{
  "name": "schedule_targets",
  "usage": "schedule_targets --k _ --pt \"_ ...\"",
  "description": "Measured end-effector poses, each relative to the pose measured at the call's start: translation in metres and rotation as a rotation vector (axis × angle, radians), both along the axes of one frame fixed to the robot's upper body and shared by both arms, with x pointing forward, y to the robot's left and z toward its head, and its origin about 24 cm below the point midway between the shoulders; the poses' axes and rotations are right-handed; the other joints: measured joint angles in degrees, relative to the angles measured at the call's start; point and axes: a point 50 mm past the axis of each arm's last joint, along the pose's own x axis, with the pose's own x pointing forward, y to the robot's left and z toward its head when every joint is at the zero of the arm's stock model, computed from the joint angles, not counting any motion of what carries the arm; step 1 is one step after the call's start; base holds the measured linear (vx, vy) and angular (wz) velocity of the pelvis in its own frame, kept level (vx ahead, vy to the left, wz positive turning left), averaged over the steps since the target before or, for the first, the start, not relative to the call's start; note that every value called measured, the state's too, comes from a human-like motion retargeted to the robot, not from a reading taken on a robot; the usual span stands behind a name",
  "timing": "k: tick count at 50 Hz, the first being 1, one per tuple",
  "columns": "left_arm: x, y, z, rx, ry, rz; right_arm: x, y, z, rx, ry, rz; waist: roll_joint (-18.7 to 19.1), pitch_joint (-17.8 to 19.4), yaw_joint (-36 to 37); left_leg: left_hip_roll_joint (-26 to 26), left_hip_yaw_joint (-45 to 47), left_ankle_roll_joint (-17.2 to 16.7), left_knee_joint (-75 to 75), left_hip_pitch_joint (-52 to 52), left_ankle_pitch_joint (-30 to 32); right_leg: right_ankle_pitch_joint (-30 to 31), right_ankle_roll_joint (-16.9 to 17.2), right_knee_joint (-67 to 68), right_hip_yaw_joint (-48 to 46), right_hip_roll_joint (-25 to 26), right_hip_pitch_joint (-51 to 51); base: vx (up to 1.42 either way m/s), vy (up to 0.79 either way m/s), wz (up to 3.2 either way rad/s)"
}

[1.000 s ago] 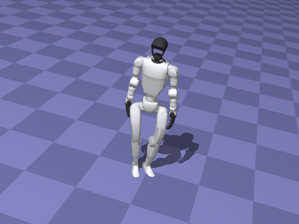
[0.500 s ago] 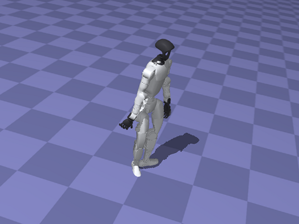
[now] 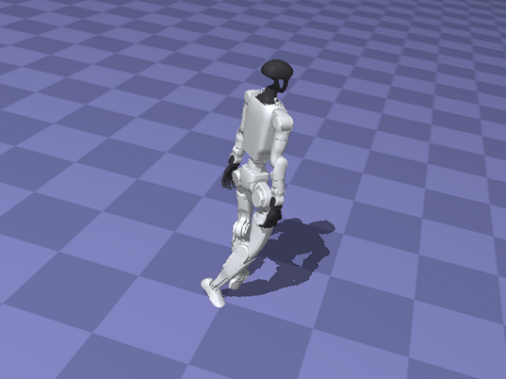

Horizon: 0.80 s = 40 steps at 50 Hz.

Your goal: In place motions

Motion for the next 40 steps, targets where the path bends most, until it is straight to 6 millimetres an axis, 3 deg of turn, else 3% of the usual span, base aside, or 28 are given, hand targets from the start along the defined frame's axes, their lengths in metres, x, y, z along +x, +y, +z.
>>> schedule_targets --k 3,5,8,10,14,17,18,20,22,27,32,38,40 --pt "-0.008 0.001 0.001 0.003 0.024 -0.022 -0.016 -0.006 0.001 -0.043 0.041 0.01 2.66 -0.49 -3.74 0.35 -7.91 1.34 0.96 -1.97 0.25 0.56 -3.7 12.43 12.76 -3.32 -3.8 0.3 0.12 2.23" --pt "-0.009 0.003 0.001 0.003 0.042 -0.044 -0.026 -0.005 0.002 -0.056 0.082 0.012 3.39 -1.48 -6.22 -0.21 -13.23 1.94 1.7 -4.31 0.6 -3.1 -0.34 18.75 24.04 -3.05 -10.22 0.15 -0.02 2.18" --pt "0.001 0.009 0.001 0.012 0.02 -0.07 -0.032 0.001 0.001 -0.031 0.126 0.004 3.86 0.41 -9.26 -0.88 -19.84 2.43 2.19 -5.62 1.71 -7.48 3.74 21.38 40.34 6.36 -19.04 0.06 -0.06 2.01" --pt "0.01 0.014 0.001 0.011 -0.008 -0.079 -0.029 0.006 0.0 -0.001 0.141 0.011 3.35 1.29 -10.06 -1.46 -21.79 2.54 2.39 -6.63 2.29 -8.8 3.21 18.67 45.97 10.64 -22.46 -0.06 -0.11 1.29" --pt "0.018 0.022 0.002 -0.02 -0.021 -0.105 -0.019 0.018 -0.003 0.029 0.119 0.06 1.76 0.84 -12.59 -3.81 -23.77 2.8 1.22 -7.98 3.67 -11.87 -1.22 5.11 55.35 15.33 -26.8 0.02 -0.15 1.12" --pt "0.019 0.019 0.002 -0.063 -0.003 -0.14 -0.012 0.025 -0.005 0.034 0.083 0.09 -0.4 1.97 -14.11 -6.89 -25.13 3.14 0.09 -5.96 4.35 -12.21 -2.78 -6.54 66.73 17.92 -25.78 0.07 -0.11 1.17" --pt "0.018 0.018 0.002 -0.082 0.007 -0.149 -0.01 0.028 -0.005 0.037 0.073 0.102 -1.05 2.51 -13.71 -7.57 -25.31 3.17 -0.09 -4.89 4.32 -11.42 -5.04 -8.66 72.18 19.82 -24.5 0.08 -0.06 0.21" --pt "0.02 0.016 0.003 -0.12 0.02 -0.158 -0.005 0.032 -0.006 0.049 0.057 0.142 -3.49 2.52 -9.18 -8.82 -22.07 2.77 0.4 -3.83 3.53 -10.5 -8.95 -11.16 60.38 14.38 -22.06 0.07 -0.06 -0.53" --pt "0.025 0.01 0.003 -0.147 0.031 -0.193 0.001 0.036 -0.006 0.071 0.047 0.175 -3.72 2.05 -8.75 -9.54 -23.55 2.46 1.5 -4.59 3.51 -10.68 -8.75 -11.54 57.12 13.0 -22.14 0.03 -0.07 0.6" --pt "0.029 -0.009 0.0 -0.135 0.004 -0.242 0.02 0.037 -0.006 0.061 0.014 0.288 -3.84 2.38 -9.55 -8.9 -26.77 -0.39 4.51 -4.7 1.35 -11.67 -8.23 -12.75 55.06 11.96 -20.51 -0.01 -0.06 0.92" --pt "0.033 0.0 0.0 -0.093 0.002 -0.325 0.026 0.036 -0.005 0.007 0.003 0.39 -3.54 0.6 -9.01 -5.08 -15.07 1.17 4.78 -2.67 -0.27 -11.15 -8.84 -14.47 55.6 12.23 -20.55 0.03 -0.01 -0.07" --pt "0.024 0.01 0.002 -0.114 0.051 -0.335 0.013 0.042 -0.007 0.045 0.046 0.349 -2.93 -1.57 -9.82 -2.32 -12.47 0.64 3.58 -1.95 -0.31 -10.74 -8.41 -16.57 54.55 12.24 -20.3 0.04 -0.02 0.23" --pt "0.023 0.009 0.002 -0.114 0.052 -0.31 0.008 0.042 -0.007 0.059 0.068 0.335 -2.56 -1.46 -9.62 -1.79 -12.77 -1.29 2.37 -1.43 0.7 -10.41 -8.61 -17.27 54.43 12.87 -19.91 0.02 0.03 0.04"
